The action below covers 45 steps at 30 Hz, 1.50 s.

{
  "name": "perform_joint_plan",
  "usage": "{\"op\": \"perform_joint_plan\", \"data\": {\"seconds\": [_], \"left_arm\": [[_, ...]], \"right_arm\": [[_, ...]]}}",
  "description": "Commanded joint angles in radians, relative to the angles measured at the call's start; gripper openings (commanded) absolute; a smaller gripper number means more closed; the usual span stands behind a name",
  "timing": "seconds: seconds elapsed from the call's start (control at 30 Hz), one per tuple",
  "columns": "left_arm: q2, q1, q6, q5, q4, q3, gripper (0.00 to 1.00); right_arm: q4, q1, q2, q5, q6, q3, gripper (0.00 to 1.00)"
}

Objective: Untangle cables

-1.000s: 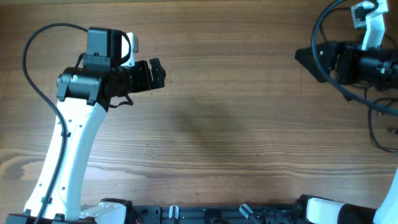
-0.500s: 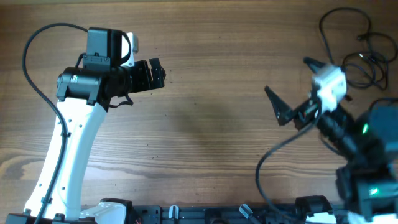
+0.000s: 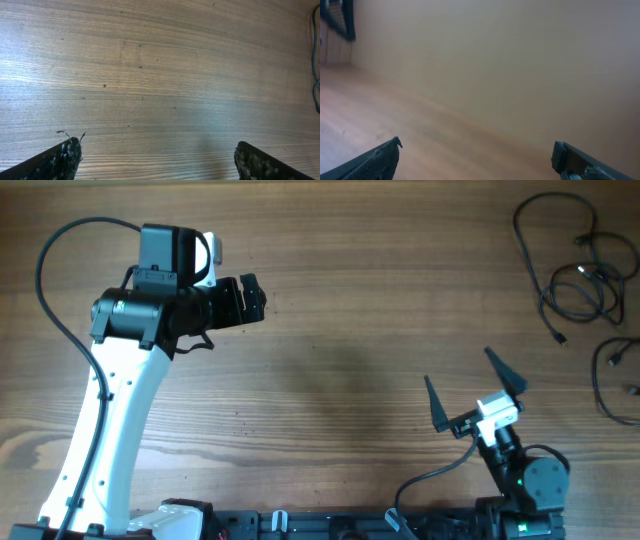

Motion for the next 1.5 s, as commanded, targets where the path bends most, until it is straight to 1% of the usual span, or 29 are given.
{"op": "perform_joint_plan", "data": {"seconds": [0.0,0.1,0.2,0.83,1.0,1.07,1.1,1.17,1.27,1.3,1.4,1.47], "left_arm": [[-0.013,-0.003,-0.006,-0.005,0.001,-0.003,1.00],[-0.013,-0.003,-0.006,-0.005,0.001,-0.003,1.00],[-0.013,-0.003,-0.006,-0.005,0.001,-0.003,1.00],[-0.013,-0.003,-0.006,-0.005,0.001,-0.003,1.00],[-0.022,0.003,-0.005,-0.009,-0.036,-0.003,1.00],[-0.042,0.010,0.011,-0.032,-0.032,-0.003,1.00],[-0.067,0.016,0.027,-0.047,-0.016,-0.009,1.00],[-0.123,0.032,0.037,-0.047,0.061,-0.040,1.00],[-0.265,0.099,0.037,-0.016,0.275,-0.170,1.00],[-0.332,0.130,0.037,0.005,0.363,-0.243,1.00],[-0.486,0.202,0.037,0.042,0.533,-0.422,1.00],[-0.622,0.251,0.055,0.046,0.645,-0.572,1.00]], "right_arm": [[-0.054,0.004,-0.053,0.033,-0.015,-0.019,1.00],[-0.187,0.004,-0.070,0.033,-0.019,-0.019,1.00],[-0.179,0.004,-0.060,0.020,0.026,-0.019,1.00],[-0.179,0.004,-0.056,0.020,0.026,-0.019,1.00],[-0.179,0.004,-0.056,0.020,0.026,-0.019,1.00],[-0.179,0.004,-0.056,0.020,0.025,-0.019,1.00],[-0.179,0.004,-0.056,0.020,0.025,-0.019,1.00],[-0.179,0.004,-0.056,0.020,0.025,-0.019,1.00],[-0.179,0.004,-0.056,0.020,0.026,-0.019,1.00],[-0.179,0.004,-0.056,0.020,0.025,-0.019,1.00],[-0.179,0.004,-0.056,0.021,0.026,-0.019,1.00],[-0.179,0.004,-0.056,0.020,0.025,-0.019,1.00]]}}
